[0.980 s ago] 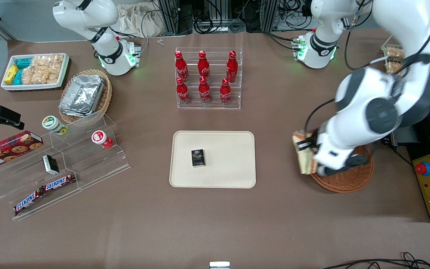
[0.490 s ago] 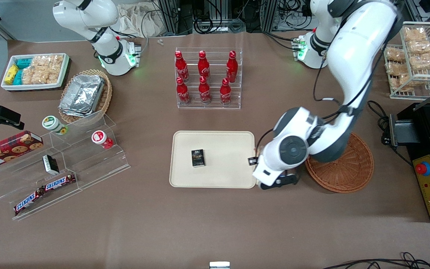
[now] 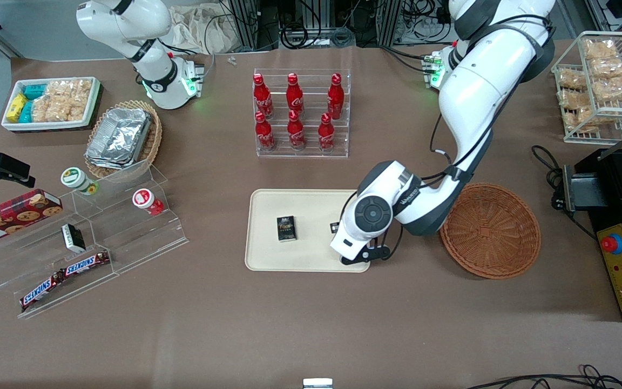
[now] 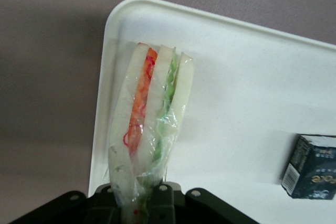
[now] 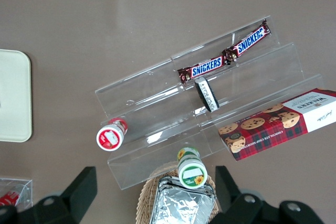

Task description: Place sandwich from basket to tray

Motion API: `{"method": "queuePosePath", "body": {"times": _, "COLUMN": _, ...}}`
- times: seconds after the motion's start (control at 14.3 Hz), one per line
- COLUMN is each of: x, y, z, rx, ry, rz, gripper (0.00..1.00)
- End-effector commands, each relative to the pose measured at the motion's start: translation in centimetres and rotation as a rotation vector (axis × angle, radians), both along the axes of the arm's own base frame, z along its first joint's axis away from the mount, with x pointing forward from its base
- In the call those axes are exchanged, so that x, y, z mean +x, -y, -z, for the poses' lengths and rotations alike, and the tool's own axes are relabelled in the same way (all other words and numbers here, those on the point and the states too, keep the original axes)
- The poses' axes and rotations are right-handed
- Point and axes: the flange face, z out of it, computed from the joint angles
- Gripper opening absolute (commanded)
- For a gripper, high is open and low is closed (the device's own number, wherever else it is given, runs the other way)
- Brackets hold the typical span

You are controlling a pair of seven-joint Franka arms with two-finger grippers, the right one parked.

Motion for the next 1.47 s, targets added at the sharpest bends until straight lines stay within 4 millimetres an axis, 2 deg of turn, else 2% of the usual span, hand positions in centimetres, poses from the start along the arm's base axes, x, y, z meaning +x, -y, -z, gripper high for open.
{"method": "queuePosePath", "body": {"times": 0.0, "x": -0.1, "y": 0.4, "z": 0.4, "rx": 0.013, "ry": 0.018, "rz": -0.015, "gripper": 0.53}}
{"method": "queuePosePath", "body": {"times": 0.07, "x": -0.3, "y": 0.3, "z": 0.7, "rx": 0.024, "ry": 0.015, "rz": -0.037, "gripper": 1.0}}
{"method": "queuePosePath", "body": {"times": 0.21, "x": -0.3, "y": 0.2, "z": 0.3, "rx": 0.043, "ry": 0.025, "rz": -0.035, "gripper": 1.0}}
{"method": "queuePosePath", "body": {"times": 0.28, "x": -0.2, "y": 0.0, "z": -0.6, "rx": 0.047, "ry": 0.032, "rz": -0.047, "gripper": 1.0}}
{"method": "queuePosePath", "body": {"times": 0.42, "x": -0.2, "y": -0.5, "z": -3.8, "rx": 0.082, "ry": 0.048, "rz": -0.123, "gripper": 1.0}}
{"method": "queuePosePath", "body": {"times": 0.49, "x": -0.2, "y": -0.8, "z": -6.2, "rx": 0.096, "ry": 0.069, "rz": -0.144, "gripper": 1.0}}
{"method": "queuePosePath", "body": {"times": 0.56, "x": -0.7, "y": -1.8, "z": -9.5, "rx": 0.134, "ry": 0.091, "rz": -0.141, "gripper": 1.0}}
{"method": "queuePosePath", "body": {"times": 0.63, "x": -0.3, "y": -4.2, "z": -12.0, "rx": 0.164, "ry": 0.108, "rz": -0.165, "gripper": 1.0}}
{"method": "queuePosePath", "body": {"times": 0.7, "x": -0.9, "y": -5.7, "z": -14.2, "rx": 0.187, "ry": 0.133, "rz": -0.175, "gripper": 1.0}}
{"method": "queuePosePath", "body": {"times": 0.98, "x": -3.8, "y": -14.4, "z": -21.9, "rx": 0.266, "ry": 0.229, "rz": -0.251, "gripper": 1.0}}
{"method": "queuePosePath", "body": {"times": 1.33, "x": -5.2, "y": -22.7, "z": -29.4, "rx": 0.231, "ry": 0.204, "rz": -0.215, "gripper": 1.0}}
{"method": "queuePosePath", "body": {"times": 1.4, "x": -5.3, "y": -23.9, "z": -30.5, "rx": 0.233, "ry": 0.208, "rz": -0.191, "gripper": 1.0}}
